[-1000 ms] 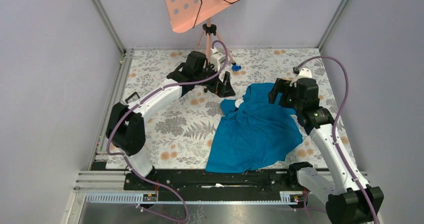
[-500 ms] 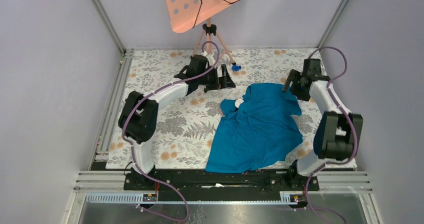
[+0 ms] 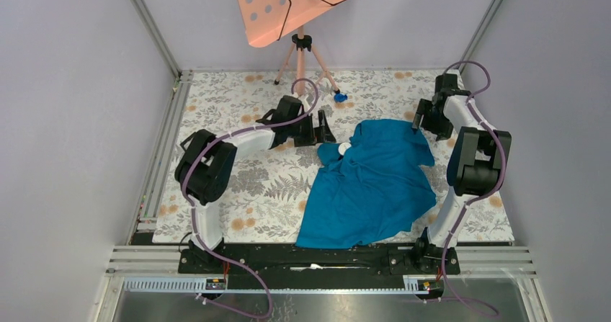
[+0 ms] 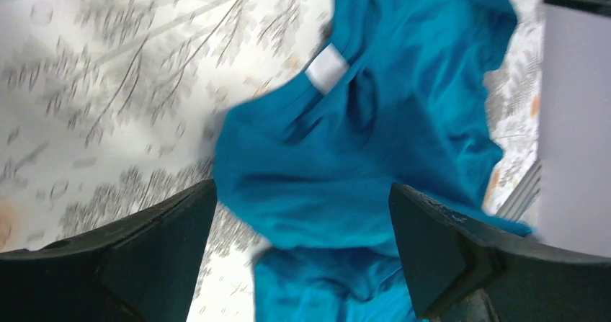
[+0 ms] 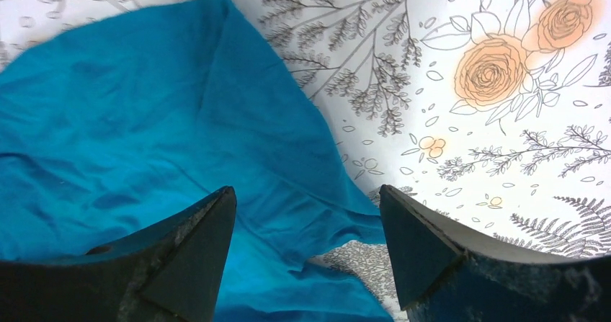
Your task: Pin the brooch onto the clothing
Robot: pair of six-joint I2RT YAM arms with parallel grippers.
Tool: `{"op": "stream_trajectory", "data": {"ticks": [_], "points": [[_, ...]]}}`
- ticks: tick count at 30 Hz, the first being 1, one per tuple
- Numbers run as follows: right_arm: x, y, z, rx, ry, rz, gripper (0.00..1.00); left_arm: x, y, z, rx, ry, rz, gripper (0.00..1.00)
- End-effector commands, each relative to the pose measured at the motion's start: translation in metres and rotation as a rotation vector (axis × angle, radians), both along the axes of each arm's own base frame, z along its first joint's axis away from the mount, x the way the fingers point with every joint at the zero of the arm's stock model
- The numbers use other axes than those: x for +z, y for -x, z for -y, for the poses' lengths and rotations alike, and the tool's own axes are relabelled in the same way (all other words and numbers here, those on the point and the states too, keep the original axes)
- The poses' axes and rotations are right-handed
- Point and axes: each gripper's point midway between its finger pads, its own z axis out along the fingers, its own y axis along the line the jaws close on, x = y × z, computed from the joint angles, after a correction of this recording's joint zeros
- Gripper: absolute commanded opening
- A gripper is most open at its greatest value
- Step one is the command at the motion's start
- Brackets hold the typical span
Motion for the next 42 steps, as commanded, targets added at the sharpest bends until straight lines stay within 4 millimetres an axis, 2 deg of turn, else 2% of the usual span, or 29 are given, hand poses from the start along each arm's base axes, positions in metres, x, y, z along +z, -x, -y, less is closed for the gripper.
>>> {"op": "stream_trajectory", "data": {"ticks": [1,2,6,11,13,14,16,17,19,22,24,27,32,37,42], "points": [[-0.010,0.011,0.012,-0.002,-0.007,-0.076,0.79,0.019,-0.002,-0.014,0.076,-0.001,0.118,0.97],[-0.013,0.011,0.011,-0.002,-0.018,-0.081,0.78,0.012,0.002,-0.020,0.093,-0.011,0.111,0.97],[-0.022,0.009,0.007,0.005,-0.071,-0.093,0.70,0.004,0.012,-0.028,0.127,-0.003,0.097,0.97],[-0.030,0.004,0.000,0.011,-0.123,-0.106,0.49,0.002,0.023,-0.018,0.101,0.045,0.065,0.97],[-0.029,0.003,0.003,0.007,-0.120,-0.103,0.33,0.003,0.025,-0.013,0.088,0.050,0.062,0.97],[-0.027,0.002,0.005,0.005,-0.116,-0.100,0.22,0.003,0.026,-0.009,0.080,0.056,0.059,0.97],[-0.017,0.002,0.013,-0.011,-0.095,-0.080,0.05,0.001,0.029,-0.002,0.065,0.068,0.044,0.97],[-0.009,0.003,0.023,-0.030,-0.060,-0.065,0.00,0.001,0.030,0.002,0.059,0.076,0.039,0.96],[0.008,0.005,0.044,-0.081,0.005,-0.030,0.00,0.001,0.033,0.010,0.045,0.097,0.030,0.93],[0.038,0.007,0.074,-0.171,0.052,0.050,0.00,0.002,0.038,0.028,0.008,0.115,0.027,0.80],[0.055,0.007,0.089,-0.214,0.046,0.102,0.00,0.000,0.040,0.036,-0.006,0.102,0.024,0.71],[0.070,0.009,0.102,-0.247,0.045,0.141,0.00,-0.008,0.034,0.040,0.018,0.079,0.020,0.68],[0.072,0.014,0.113,-0.279,0.059,0.141,0.00,-0.014,0.023,0.045,0.037,0.060,0.023,0.66],[0.065,0.013,0.112,-0.283,0.033,0.131,0.00,-0.018,0.022,0.057,0.010,0.065,0.021,0.75],[0.062,0.011,0.110,-0.279,0.014,0.133,0.00,-0.020,0.014,0.059,0.024,0.020,0.069,0.80]]}}
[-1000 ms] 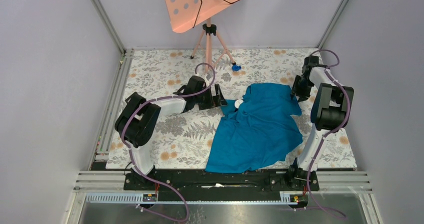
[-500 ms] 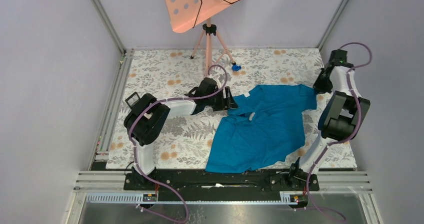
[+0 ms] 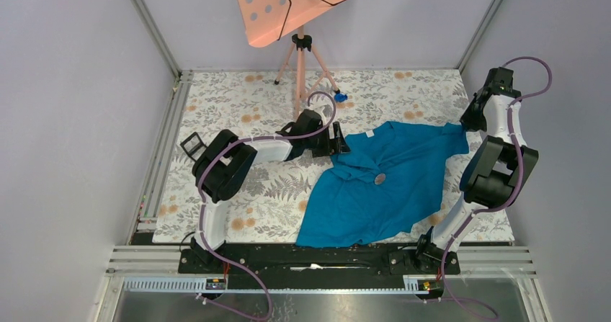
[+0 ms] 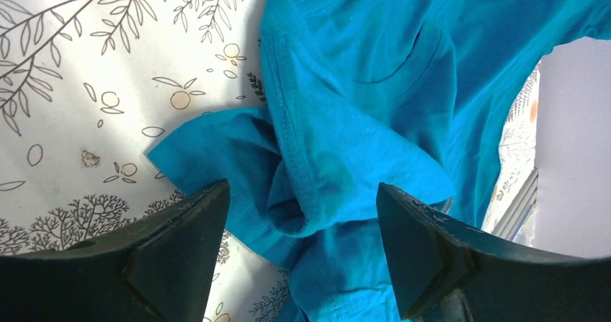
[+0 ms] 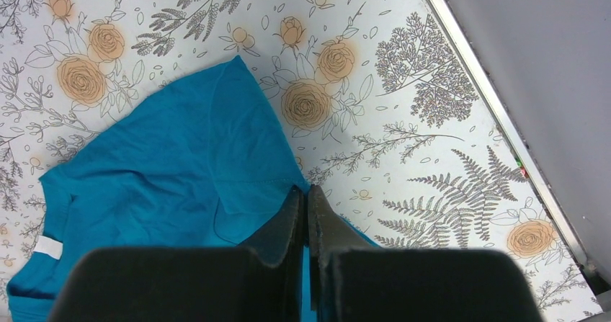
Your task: Pin the brooch onto the clothing
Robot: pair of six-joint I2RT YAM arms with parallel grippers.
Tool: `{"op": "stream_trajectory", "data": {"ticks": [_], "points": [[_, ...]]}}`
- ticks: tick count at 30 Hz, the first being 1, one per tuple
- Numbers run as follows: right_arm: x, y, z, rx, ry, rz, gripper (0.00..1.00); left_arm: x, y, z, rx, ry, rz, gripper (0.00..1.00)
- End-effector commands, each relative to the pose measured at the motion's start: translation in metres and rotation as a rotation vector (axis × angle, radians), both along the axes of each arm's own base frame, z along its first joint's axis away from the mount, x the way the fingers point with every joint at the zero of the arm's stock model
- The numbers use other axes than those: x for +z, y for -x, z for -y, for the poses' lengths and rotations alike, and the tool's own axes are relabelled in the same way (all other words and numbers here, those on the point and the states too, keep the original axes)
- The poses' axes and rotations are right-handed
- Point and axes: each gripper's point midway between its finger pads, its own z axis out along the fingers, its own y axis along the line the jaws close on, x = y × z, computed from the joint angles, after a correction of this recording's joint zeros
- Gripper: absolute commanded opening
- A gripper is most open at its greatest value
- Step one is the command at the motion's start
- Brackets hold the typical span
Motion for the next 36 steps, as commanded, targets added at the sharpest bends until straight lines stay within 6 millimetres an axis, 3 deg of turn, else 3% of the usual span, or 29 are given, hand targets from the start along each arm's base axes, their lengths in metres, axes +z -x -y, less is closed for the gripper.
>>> {"op": "stream_trajectory", "data": {"ticks": [1,4,6,9,16,23,25,29,32,36], "points": [[0.005,-0.007,0.000,-0.007,-0.010,0.029,0.00,0.021,-0.020,0.011,0.010,-0.007,0.122,0.78],[0.004,-0.008,0.000,-0.002,-0.015,0.027,0.00,0.026,-0.024,0.016,-0.014,-0.032,0.169,0.60],[0.003,-0.008,0.000,-0.002,-0.016,0.024,0.00,0.029,-0.023,0.020,-0.034,-0.027,0.181,0.55],[0.001,-0.008,0.000,-0.001,-0.020,0.021,0.00,0.022,-0.022,0.026,-0.061,-0.047,0.167,0.55],[-0.001,-0.010,-0.001,0.003,-0.028,0.020,0.00,0.009,-0.026,0.012,-0.018,-0.176,0.158,0.57],[-0.004,-0.013,-0.004,0.011,-0.051,0.027,0.00,0.001,-0.022,0.014,-0.029,-0.244,0.157,0.60],[-0.004,-0.013,-0.005,0.012,-0.051,0.030,0.00,0.004,-0.018,0.024,-0.055,-0.178,0.151,0.53],[0.000,-0.013,-0.007,0.016,-0.058,0.042,0.00,0.014,-0.017,0.036,-0.077,-0.109,0.162,0.20],[0.009,-0.014,-0.007,0.016,-0.051,0.066,0.00,0.035,-0.031,0.027,-0.052,-0.130,0.240,0.00],[0.026,-0.021,-0.006,0.012,-0.039,0.128,0.00,0.085,-0.059,0.009,-0.009,-0.202,0.434,0.00]]}}
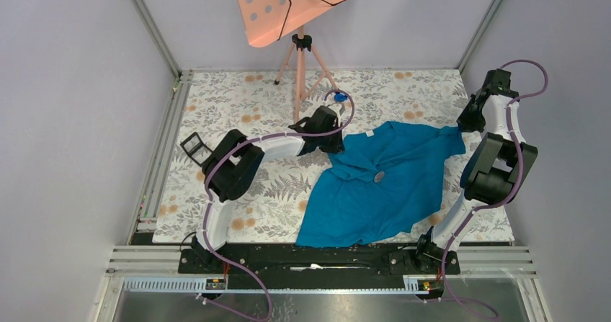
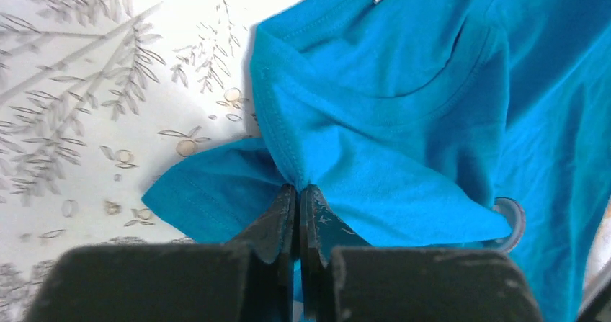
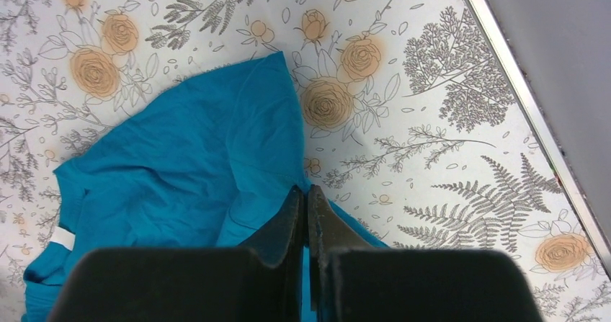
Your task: Pin the brooch onto the clothing
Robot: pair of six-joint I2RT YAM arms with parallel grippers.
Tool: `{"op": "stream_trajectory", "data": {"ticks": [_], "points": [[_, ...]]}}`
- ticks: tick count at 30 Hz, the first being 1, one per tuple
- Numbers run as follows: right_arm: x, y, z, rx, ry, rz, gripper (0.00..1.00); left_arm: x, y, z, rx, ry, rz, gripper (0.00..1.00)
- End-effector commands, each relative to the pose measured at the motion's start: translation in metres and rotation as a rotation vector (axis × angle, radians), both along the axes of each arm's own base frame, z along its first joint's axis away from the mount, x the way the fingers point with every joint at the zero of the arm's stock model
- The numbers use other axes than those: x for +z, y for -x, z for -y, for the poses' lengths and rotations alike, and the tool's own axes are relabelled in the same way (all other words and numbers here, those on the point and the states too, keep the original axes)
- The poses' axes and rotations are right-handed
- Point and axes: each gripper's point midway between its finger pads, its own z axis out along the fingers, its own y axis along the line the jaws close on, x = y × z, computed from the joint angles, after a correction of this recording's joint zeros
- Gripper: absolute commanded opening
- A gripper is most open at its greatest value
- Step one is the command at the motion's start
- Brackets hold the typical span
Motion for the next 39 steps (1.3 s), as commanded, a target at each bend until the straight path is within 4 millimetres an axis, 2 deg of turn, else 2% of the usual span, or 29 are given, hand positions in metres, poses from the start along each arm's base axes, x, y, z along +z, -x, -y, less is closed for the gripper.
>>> {"op": "stream_trajectory", "data": {"ticks": [1,2,4,8,11,17,23,29,33,36,37,38,39], "points": [[0.041,-0.018,0.004,-0.012,0.021,0.137,0.00,0.099,-0.051,-0.009,0.021,-0.002,0.315,0.00],[0.043,-0.020,0.005,-0.014,0.022,0.143,0.00,0.109,-0.060,-0.013,0.022,-0.019,0.346,0.00],[0.040,-0.025,0.007,-0.020,0.018,0.144,0.00,0.113,-0.078,-0.022,0.027,-0.074,0.370,0.00],[0.032,-0.035,0.011,-0.030,0.020,0.148,0.00,0.112,-0.116,-0.048,0.083,-0.218,0.418,0.00],[0.023,-0.043,0.019,-0.041,0.040,0.150,0.00,0.110,-0.139,-0.057,0.076,-0.290,0.460,0.00],[0.003,-0.060,0.033,-0.060,0.070,0.152,0.00,0.090,-0.170,-0.050,0.049,-0.309,0.478,0.02],[-0.013,-0.070,0.040,-0.052,0.086,0.137,0.00,0.078,-0.200,-0.066,0.143,-0.375,0.500,0.01],[-0.020,-0.079,0.046,-0.052,0.097,0.131,0.00,0.091,-0.223,-0.075,0.211,-0.357,0.551,0.00],[-0.019,-0.083,0.051,-0.061,0.121,0.156,0.00,0.102,-0.234,-0.072,0.237,-0.320,0.601,0.00],[-0.021,-0.088,0.052,-0.048,0.118,0.167,0.00,0.100,-0.239,-0.070,0.234,-0.313,0.605,0.05],[-0.023,-0.089,0.051,-0.044,0.112,0.158,0.01,0.099,-0.240,-0.069,0.229,-0.311,0.599,0.10],[-0.025,-0.090,0.051,-0.041,0.108,0.148,0.06,0.098,-0.240,-0.068,0.221,-0.308,0.596,0.16],[-0.025,-0.089,0.051,-0.041,0.106,0.139,0.14,0.098,-0.239,-0.067,0.216,-0.304,0.595,0.29]]}}
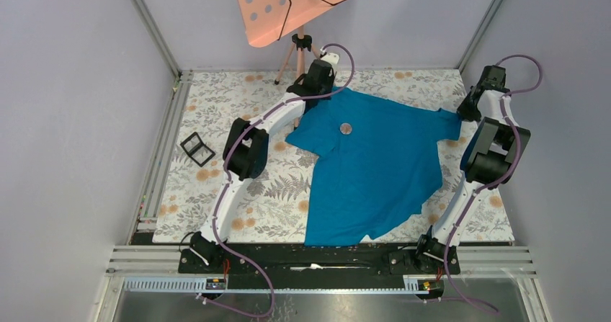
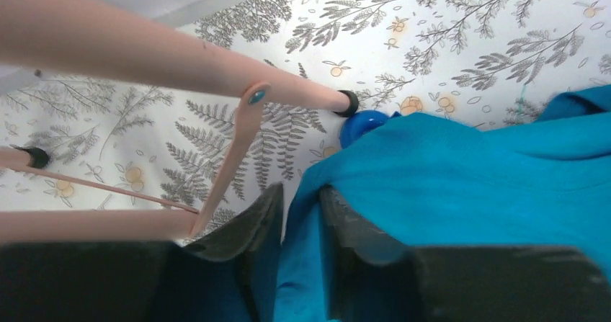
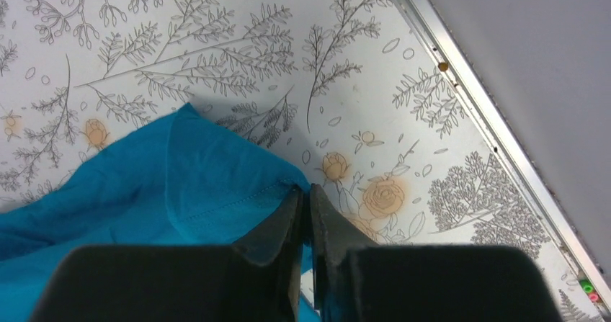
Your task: Pin the brooch onto the clothing
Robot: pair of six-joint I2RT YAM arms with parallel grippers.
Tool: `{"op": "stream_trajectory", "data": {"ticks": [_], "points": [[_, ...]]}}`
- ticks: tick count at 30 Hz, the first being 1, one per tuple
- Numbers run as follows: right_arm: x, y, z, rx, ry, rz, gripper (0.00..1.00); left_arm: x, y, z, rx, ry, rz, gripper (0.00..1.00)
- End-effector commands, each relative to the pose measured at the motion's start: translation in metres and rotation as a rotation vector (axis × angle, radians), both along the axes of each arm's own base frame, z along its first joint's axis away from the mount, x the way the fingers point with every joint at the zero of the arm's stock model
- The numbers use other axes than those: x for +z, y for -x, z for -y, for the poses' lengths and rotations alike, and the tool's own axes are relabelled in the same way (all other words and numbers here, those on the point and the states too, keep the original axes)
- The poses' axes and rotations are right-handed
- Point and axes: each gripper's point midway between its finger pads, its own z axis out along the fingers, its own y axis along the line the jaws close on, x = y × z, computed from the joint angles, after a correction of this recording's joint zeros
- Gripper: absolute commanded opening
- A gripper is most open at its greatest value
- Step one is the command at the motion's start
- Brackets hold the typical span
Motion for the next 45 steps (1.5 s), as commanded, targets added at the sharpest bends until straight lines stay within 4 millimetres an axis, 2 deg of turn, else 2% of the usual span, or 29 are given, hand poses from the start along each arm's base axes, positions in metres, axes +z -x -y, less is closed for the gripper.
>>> {"op": "stream_trajectory", "data": {"ticks": [1,2,3,4,5,6,8,10,13,17,21,26,29,31,32,33,35,38,41,45], "points": [[0.010,-0.014,0.016,-0.005,0.055,0.022,0.23,0.033,-0.020,-0.001,0.015,0.040,0.093,0.47],[0.011,-0.013,0.015,-0.003,0.053,0.020,0.33,0.034,-0.018,-0.001,0.011,0.043,0.092,0.64],[0.012,-0.012,0.014,0.000,0.049,0.020,0.41,0.036,-0.016,-0.001,0.007,0.044,0.090,0.75],[0.015,-0.011,0.013,0.001,0.047,0.029,0.51,0.038,-0.014,-0.002,0.002,0.048,0.088,0.84],[0.016,-0.008,0.010,0.003,0.044,0.034,0.59,0.043,-0.010,-0.001,-0.006,0.054,0.090,0.88],[0.022,-0.007,0.009,0.004,0.046,0.046,0.69,0.048,-0.007,-0.001,-0.015,0.060,0.092,0.90],[0.033,-0.004,0.005,0.012,0.041,0.063,0.78,0.063,0.002,0.003,-0.051,0.082,0.106,0.93],[0.047,0.003,-0.001,0.019,0.036,0.079,0.80,0.079,0.013,0.010,-0.100,0.111,0.112,0.94],[0.056,0.020,-0.015,0.025,-0.005,0.079,0.80,0.097,0.034,0.020,-0.161,0.141,0.109,0.95],[0.053,0.055,-0.042,0.028,-0.087,0.052,0.91,0.107,0.069,0.033,-0.220,0.193,0.078,0.95],[0.033,0.106,-0.065,-0.006,-0.141,-0.049,0.90,0.108,0.110,0.042,-0.260,0.231,0.044,0.95],[0.004,0.160,-0.102,-0.018,-0.262,-0.150,0.85,0.102,0.159,0.039,-0.259,0.254,0.014,0.96],[-0.006,0.177,-0.117,-0.057,-0.311,-0.127,0.82,0.089,0.187,0.024,-0.222,0.303,-0.054,0.95],[-0.006,0.184,-0.128,-0.062,-0.344,-0.106,0.80,0.090,0.202,0.014,-0.206,0.343,-0.063,0.96],[-0.007,0.189,-0.131,-0.070,-0.351,-0.106,0.79,0.080,0.212,0.005,-0.194,0.342,-0.088,0.96],[-0.009,0.197,-0.133,-0.078,-0.349,-0.114,0.78,0.085,0.218,0.001,-0.192,0.358,-0.084,0.96],[-0.012,0.214,-0.137,-0.091,-0.340,-0.131,0.77,0.072,0.236,-0.014,-0.178,0.353,-0.115,0.96],[-0.018,0.243,-0.146,-0.109,-0.336,-0.178,0.74,0.070,0.259,-0.031,-0.172,0.366,-0.138,0.96],[-0.020,0.266,-0.155,-0.118,-0.344,-0.216,0.70,0.069,0.276,-0.044,-0.164,0.385,-0.150,0.96],[-0.019,0.275,-0.164,-0.130,-0.349,-0.242,0.63,0.074,0.290,-0.061,-0.151,0.397,-0.133,0.97]]}}
